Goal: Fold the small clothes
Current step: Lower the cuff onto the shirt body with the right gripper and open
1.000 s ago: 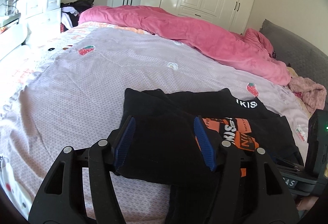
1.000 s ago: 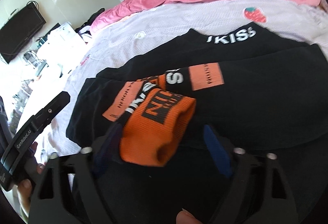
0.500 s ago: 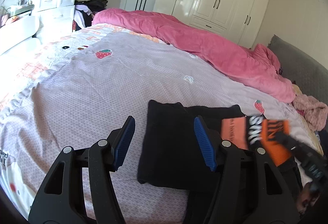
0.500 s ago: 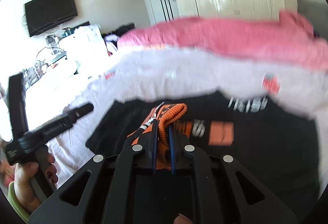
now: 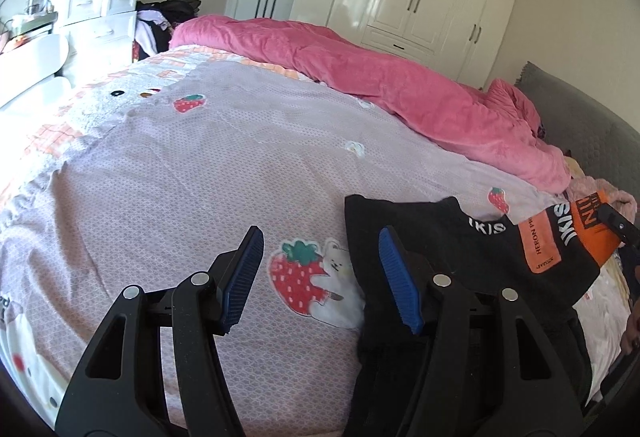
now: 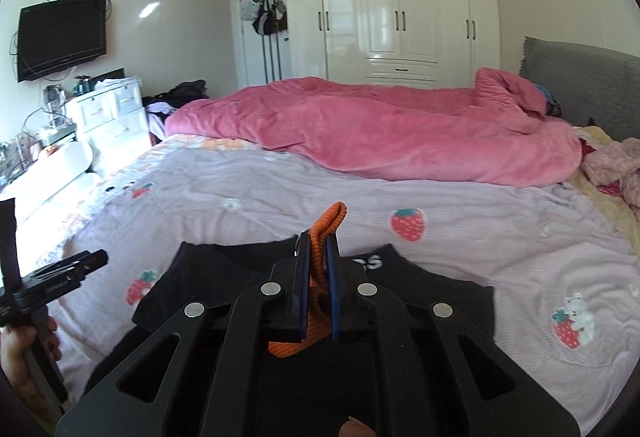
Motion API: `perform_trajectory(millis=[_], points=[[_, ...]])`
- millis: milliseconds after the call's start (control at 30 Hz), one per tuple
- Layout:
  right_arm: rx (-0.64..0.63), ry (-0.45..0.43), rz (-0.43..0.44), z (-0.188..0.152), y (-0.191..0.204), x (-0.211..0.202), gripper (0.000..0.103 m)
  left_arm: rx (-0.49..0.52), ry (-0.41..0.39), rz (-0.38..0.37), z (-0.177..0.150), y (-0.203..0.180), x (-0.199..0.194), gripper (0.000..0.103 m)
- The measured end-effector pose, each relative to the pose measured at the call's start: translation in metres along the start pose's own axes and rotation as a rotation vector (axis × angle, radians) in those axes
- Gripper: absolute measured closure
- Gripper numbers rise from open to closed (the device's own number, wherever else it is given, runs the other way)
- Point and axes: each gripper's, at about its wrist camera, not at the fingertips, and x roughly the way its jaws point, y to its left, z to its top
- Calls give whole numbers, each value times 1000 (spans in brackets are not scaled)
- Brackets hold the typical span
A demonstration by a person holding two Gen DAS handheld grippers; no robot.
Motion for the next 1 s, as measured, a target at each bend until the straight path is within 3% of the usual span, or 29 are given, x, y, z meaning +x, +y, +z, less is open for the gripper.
perform_trajectory(millis=[200,400,633,733,800,867,933,1000], points=[[17,14,-51,-16,-24,0,97,75,23,-51,-6,-31,7,51],[40,37,-72,-29,-37,2,98,184,69,-120,-7,-87,30,51],[47,60,-121,-41,-53,3,103,251,273,-121,-42,-113,92,51],[86,90,-150,-48,-68,5,103,239,278,-126,-45,-109,94,51],[140,133,-111,-55,-76,9,99,230,274,-133,-45,-106,92,51],[201,186,-62,-66,-81,16,73,230,273,-134,-46,-105,92,51],[218,233,-46,-76,-79,24,57,229,272,-135,-46,-106,91,51],[226,286,-42,-87,-76,36,56,225,271,-140,-46,-106,90,51]])
